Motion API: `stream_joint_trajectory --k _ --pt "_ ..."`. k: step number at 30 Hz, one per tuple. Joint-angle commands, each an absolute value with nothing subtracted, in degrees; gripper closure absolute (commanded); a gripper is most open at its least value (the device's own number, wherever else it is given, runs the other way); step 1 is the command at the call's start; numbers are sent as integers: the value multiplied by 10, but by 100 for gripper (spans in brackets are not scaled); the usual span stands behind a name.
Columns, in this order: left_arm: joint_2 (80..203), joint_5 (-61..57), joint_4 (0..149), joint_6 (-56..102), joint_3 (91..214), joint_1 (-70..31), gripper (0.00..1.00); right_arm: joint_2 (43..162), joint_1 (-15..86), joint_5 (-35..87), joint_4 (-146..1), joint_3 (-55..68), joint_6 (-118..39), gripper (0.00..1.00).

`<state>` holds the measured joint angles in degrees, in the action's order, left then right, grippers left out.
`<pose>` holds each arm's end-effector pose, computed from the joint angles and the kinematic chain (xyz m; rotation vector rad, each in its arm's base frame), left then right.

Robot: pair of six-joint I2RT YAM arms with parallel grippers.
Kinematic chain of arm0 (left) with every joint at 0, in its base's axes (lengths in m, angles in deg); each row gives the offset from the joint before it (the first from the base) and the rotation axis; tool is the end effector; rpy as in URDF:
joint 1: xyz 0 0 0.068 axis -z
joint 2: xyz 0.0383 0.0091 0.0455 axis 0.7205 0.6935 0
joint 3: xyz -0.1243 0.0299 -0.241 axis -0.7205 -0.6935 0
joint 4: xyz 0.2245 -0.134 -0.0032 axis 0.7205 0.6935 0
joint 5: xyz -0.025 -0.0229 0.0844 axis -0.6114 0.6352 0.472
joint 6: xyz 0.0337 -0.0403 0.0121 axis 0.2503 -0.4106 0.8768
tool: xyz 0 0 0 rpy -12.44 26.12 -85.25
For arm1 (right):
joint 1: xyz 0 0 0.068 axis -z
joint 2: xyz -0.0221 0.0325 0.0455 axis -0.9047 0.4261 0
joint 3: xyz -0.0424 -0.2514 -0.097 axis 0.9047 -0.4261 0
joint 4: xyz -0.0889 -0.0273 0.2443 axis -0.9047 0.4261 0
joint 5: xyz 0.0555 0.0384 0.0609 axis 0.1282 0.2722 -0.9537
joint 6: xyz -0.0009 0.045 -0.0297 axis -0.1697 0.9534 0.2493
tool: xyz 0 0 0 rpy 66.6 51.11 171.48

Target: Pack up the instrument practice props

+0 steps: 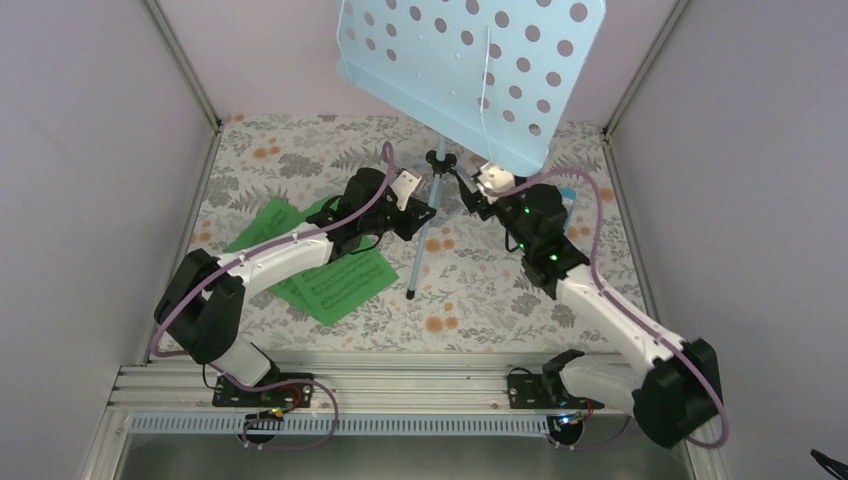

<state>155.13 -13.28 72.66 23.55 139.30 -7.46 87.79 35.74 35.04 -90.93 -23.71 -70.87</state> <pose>0.2696 -0.2304 0.2574 0.7161 2.0006 -0.8748 0.2392 0.1322 0.3180 -0.7177 1.4573 0.0490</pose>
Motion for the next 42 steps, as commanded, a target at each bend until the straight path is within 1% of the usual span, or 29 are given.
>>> stream_joint_trajectory --k 1,2,4,7,11,13,16,18,22,27,31,35,38,42 --pt "1540 -121 725 248 1390 -79 98 795 364 324 -929 -285 -565 17" --pt "1540 -121 725 249 1391 -79 98 784 365 319 -923 -296 -528 15" --pt "1539 -121 728 251 1392 -79 98 771 368 289 -898 -304 -453 13" --pt "1543 -121 732 248 1398 -79 98 775 371 222 -882 -307 -341 15" --pt "1540 -122 721 242 1393 -78 98 797 385 178 -896 -322 -202 16" --pt "1539 -121 719 240 1389 -78 98 806 402 166 -905 -333 -105 16" --pt "1539 -126 723 241 1388 -78 98 818 418 114 -947 -357 71 17" --pt "1536 -126 722 240 1385 -78 98 826 418 86 -1012 -382 178 18" --pt "1529 -127 721 237 1382 -78 98 847 418 77 -1068 -391 319 20" --pt "1526 -128 716 232 1378 -77 98 866 418 96 -1108 -382 411 21" --pt "1530 -129 717 232 1381 -76 98 898 418 88 -1152 -375 508 24" --pt "1530 -129 716 235 1380 -75 98 929 418 77 -1123 -334 543 25" --pt "1531 -124 717 237 1378 -74 98 947 418 81 -1108 -310 539 28" --pt "1533 -124 715 239 1377 -74 98 960 418 92 -1112 -302 544 39"
